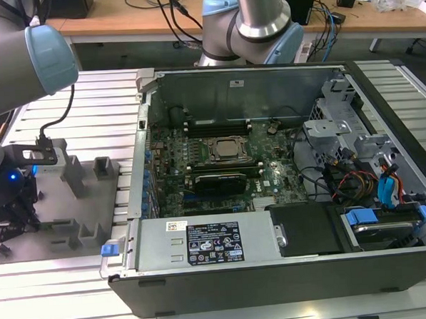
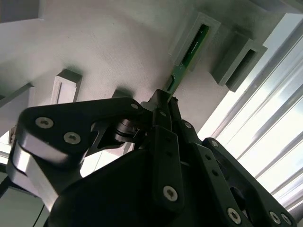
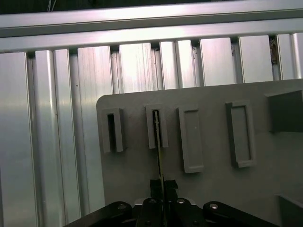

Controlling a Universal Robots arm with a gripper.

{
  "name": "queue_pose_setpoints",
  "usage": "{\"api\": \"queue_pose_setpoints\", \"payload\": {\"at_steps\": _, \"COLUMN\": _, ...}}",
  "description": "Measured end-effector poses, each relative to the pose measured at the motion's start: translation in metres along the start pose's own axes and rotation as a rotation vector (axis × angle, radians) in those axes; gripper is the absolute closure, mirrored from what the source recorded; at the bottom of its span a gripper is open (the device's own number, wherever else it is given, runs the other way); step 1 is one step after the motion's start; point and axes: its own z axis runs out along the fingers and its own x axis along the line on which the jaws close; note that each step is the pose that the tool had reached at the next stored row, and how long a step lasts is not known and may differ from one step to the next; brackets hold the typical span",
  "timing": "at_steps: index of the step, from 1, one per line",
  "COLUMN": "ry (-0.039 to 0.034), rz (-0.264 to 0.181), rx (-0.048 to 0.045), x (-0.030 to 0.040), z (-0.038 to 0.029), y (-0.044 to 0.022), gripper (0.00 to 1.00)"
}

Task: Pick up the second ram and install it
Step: 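Pick up the second ram and move it above second insertion slot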

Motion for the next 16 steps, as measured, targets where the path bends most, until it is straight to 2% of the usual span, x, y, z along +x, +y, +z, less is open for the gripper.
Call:
{"api": "queue_pose_setpoints", "payload": {"at_steps": 10, "ry": 0.0003, "rz": 0.000, "rx": -0.0002, "x": 0.0000, "z": -0.0027, "y": 0.0002, "gripper": 0.86}}
{"api": "queue_pose_setpoints", "payload": {"at_steps": 16, "ry": 0.0002, "rz": 0.000, "rx": -0.0001, "x": -0.0003, "z": -0.0146, "y": 0.0007, "gripper": 0.86}}
